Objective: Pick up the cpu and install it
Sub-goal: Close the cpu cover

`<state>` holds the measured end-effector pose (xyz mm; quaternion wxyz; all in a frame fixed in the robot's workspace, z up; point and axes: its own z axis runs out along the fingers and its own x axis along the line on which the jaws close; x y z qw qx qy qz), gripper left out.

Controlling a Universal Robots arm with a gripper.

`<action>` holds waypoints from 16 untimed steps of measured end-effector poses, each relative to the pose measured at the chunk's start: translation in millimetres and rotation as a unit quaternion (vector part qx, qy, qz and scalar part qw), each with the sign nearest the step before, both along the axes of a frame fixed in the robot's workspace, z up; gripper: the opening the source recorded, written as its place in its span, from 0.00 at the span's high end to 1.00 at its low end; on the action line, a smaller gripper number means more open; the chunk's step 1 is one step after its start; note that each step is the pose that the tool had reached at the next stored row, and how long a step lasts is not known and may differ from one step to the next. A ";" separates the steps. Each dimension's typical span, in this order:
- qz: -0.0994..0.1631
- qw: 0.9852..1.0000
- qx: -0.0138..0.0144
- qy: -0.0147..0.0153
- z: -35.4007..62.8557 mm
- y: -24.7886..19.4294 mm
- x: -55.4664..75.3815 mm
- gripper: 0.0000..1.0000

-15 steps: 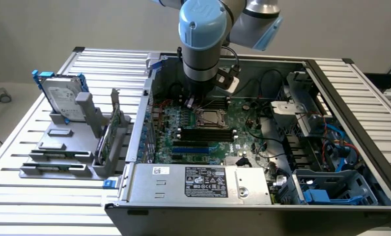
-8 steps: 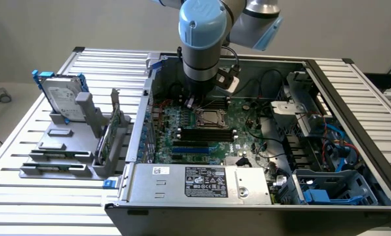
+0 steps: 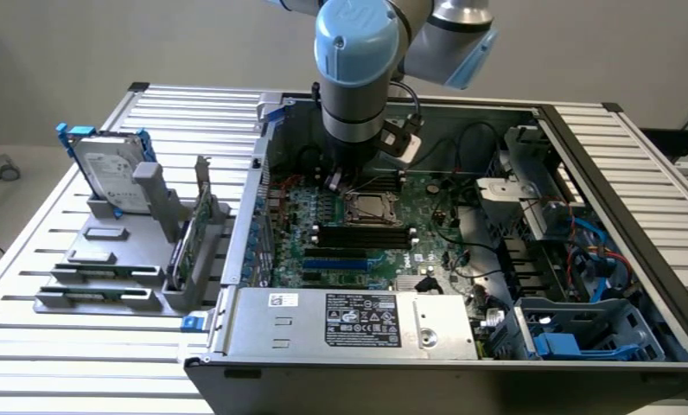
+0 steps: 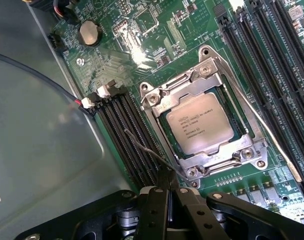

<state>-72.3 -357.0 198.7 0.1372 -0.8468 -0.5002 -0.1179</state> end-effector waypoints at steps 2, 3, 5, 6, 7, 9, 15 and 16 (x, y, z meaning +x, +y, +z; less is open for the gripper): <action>0.000 1.000 -0.001 0.000 -0.1 0.0 0.1 0.89; 0.000 1.000 -0.001 0.000 -0.2 0.0 0.3 0.89; 0.000 1.000 -0.001 0.000 -0.5 0.0 1.1 0.89; 0.000 1.000 -0.001 0.000 -0.8 0.0 1.7 0.89; 0.000 1.000 -0.001 0.000 -1.1 0.0 2.5 0.89; 0.000 1.000 -0.001 0.000 -1.8 0.0 4.2 0.89; 0.000 1.000 -0.001 0.000 -4.3 0.0 8.2 0.89; 0.000 1.000 -0.001 0.000 -4.9 0.0 8.8 0.89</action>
